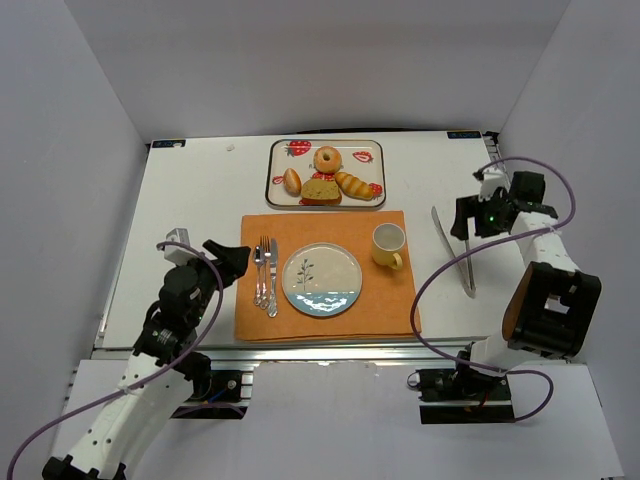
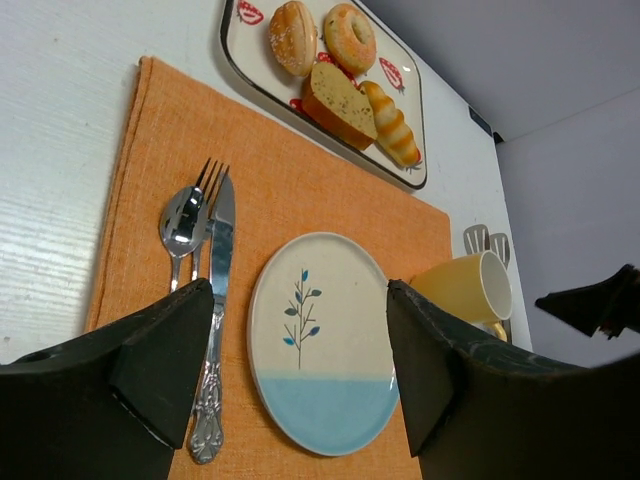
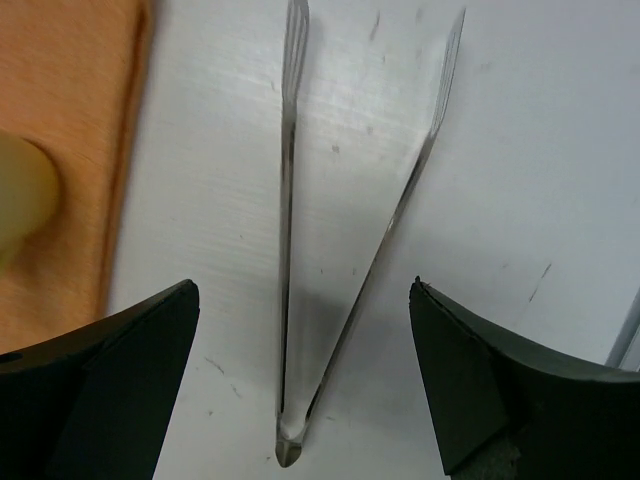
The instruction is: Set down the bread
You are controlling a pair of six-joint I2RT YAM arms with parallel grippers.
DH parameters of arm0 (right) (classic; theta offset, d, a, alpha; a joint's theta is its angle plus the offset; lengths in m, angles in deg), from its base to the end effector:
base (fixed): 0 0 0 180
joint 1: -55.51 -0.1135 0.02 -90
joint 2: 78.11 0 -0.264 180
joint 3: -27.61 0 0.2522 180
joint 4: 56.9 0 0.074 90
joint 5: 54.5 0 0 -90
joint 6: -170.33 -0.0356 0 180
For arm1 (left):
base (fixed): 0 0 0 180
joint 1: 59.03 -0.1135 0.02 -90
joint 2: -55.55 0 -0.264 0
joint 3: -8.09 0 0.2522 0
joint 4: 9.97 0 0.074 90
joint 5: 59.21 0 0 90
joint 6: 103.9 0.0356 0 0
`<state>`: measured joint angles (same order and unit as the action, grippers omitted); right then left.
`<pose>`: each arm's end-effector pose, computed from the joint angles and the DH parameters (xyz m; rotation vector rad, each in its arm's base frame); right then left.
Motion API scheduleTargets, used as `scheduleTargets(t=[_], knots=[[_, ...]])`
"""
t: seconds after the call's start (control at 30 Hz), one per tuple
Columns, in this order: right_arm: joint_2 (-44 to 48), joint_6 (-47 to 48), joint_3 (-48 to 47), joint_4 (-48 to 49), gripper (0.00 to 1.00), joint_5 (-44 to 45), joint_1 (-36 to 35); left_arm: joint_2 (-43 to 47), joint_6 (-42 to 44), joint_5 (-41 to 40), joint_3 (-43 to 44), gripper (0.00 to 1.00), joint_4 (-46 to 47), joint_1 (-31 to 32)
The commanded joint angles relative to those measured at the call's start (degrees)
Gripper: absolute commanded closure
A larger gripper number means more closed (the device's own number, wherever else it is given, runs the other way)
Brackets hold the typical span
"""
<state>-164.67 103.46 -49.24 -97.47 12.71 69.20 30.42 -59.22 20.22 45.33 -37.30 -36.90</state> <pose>0.3152 -0.0626 0.2523 -0.3655 2.3381 0.1821 0.1254 -0.0440 0.2499 -0.5075 1.8128 -0.6523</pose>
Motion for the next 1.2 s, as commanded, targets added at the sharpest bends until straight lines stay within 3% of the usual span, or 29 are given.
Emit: scheduleTargets(t=[0.0,0.07,0.3,0.5,0.77,1.03,1.17], knots=[[1.5,3.0,5.2,4.3,0.11,7.7,-1.2,1.7,-2.0,-0.7,-1.2,0.21,-1.3,-0.2],[-0.5,1.3,6.7,5.3,0.11,12.4,-1.4,1.0,-1.4,-0.5,-0.8,0.2,-1.8,-0.2],[-2.4,0.8,11.9,9.5,0.1,16.0,-1.7,-2.0,-0.8,-0.2,-1.2,0.2,0.6,-0.2],[-4.9,0.9,14.2,13.1,0.13,14.3,-1.7,-4.0,-1.9,0.5,-2.7,0.2,4.9,-0.2],[-7.6,2.4,15.1,12.9,0.36,12.3,-1.7,-6.7,-1.1,0.6,-1.8,0.2,5.4,-0.2],[-7.3,5.0,13.8,10.5,0.77,10.1,-1.7,-6.3,-1.4,0.7,-1.9,0.2,5.4,-0.2],[-2.2,8.0,8.8,7.4,0.82,5.4,-1.8,-5.7,-1.1,0.5,-0.8,0.2,4.1,-0.2]])
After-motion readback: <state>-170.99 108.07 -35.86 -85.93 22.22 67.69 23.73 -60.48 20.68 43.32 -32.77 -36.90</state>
